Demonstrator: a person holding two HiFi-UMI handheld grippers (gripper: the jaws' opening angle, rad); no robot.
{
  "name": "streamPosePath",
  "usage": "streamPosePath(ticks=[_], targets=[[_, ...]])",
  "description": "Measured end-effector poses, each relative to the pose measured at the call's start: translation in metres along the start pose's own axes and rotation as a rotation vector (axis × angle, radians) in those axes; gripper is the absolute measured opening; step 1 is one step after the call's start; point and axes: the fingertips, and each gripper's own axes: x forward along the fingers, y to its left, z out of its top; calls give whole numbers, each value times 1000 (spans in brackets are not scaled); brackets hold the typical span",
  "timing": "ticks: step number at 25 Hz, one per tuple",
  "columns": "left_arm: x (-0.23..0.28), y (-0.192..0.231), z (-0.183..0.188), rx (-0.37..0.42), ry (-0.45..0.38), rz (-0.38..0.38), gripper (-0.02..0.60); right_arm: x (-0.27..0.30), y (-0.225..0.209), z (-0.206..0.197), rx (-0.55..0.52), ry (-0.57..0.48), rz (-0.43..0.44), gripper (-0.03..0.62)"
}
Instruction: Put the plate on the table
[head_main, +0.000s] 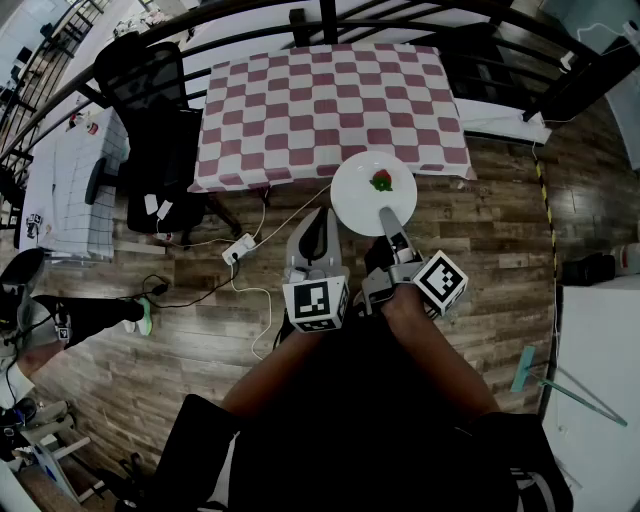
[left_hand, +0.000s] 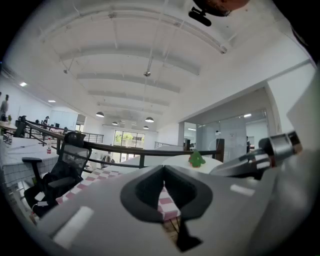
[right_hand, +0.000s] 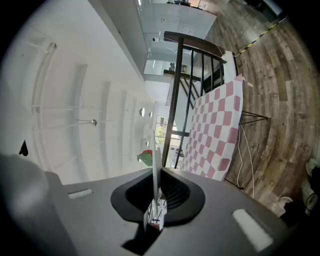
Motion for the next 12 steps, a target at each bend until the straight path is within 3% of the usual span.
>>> streamPosePath(ticks=[5,7,9,12], targets=[[-3,-10,-3,-2,-3,13,10,-18,-16,11,-14,-4,-75,15],[-2,-10,-4,-6,-6,21,10,-18,-16,18,-13,-14,-67,18],[-3,-4,-4,-6,-6,39,10,-17,-16,22,3,-22,-53,18],[-2,11,-5,-9,0,72,10,-19,-27,28,2,-31,-103,18]])
